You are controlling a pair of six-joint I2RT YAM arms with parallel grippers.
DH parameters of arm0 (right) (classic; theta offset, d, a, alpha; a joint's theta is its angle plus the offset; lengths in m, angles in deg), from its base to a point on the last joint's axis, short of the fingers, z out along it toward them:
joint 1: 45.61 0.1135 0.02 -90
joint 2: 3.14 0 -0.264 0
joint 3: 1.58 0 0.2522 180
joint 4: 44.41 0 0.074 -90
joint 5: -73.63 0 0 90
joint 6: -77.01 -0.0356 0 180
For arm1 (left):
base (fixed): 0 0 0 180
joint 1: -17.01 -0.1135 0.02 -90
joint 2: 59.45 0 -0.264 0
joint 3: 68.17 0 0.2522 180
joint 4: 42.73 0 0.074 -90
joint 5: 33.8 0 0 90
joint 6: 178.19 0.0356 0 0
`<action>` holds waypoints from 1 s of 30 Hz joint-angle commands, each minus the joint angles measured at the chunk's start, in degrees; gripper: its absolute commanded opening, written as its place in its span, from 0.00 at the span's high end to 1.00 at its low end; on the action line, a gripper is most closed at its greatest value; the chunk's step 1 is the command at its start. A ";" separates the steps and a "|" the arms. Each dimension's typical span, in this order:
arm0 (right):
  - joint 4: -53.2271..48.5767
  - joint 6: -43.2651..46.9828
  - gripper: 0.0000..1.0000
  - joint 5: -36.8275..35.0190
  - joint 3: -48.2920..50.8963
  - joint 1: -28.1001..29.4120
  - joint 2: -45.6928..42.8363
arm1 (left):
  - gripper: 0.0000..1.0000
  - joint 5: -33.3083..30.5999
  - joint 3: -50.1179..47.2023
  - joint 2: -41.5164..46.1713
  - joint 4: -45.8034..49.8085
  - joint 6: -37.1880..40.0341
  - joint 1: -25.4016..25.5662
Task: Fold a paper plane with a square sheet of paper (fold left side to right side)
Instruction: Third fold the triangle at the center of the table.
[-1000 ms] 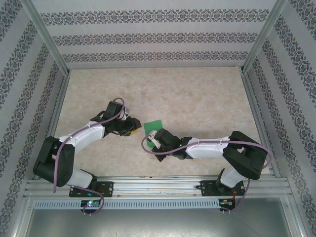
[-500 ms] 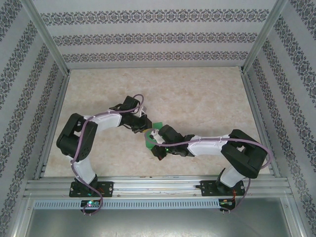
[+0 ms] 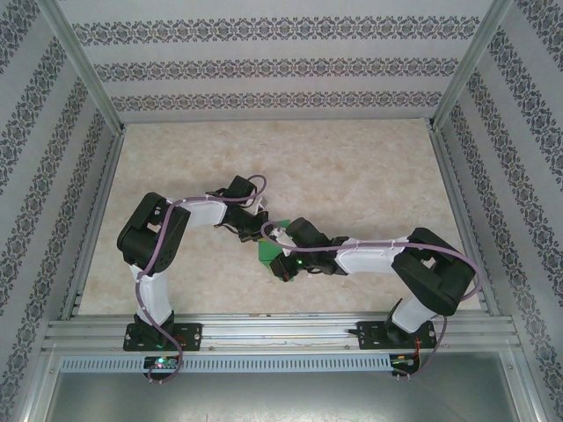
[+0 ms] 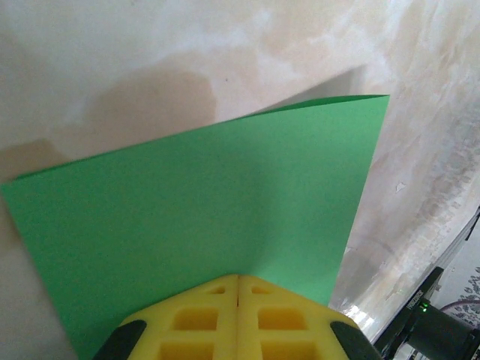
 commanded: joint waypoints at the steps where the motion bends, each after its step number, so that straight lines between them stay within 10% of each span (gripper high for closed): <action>1: 1.17 -1.95 1.00 1.78 0.62 -1.30 0.76 | 0.95 -3.81 -0.46 -2.59 3.68 1.75 0.70; 30: -4.45 -2.65 1.00 -3.99 -2.01 -6.60 1.28 | 0.95 -5.66 -1.34 -2.47 3.95 1.01 0.81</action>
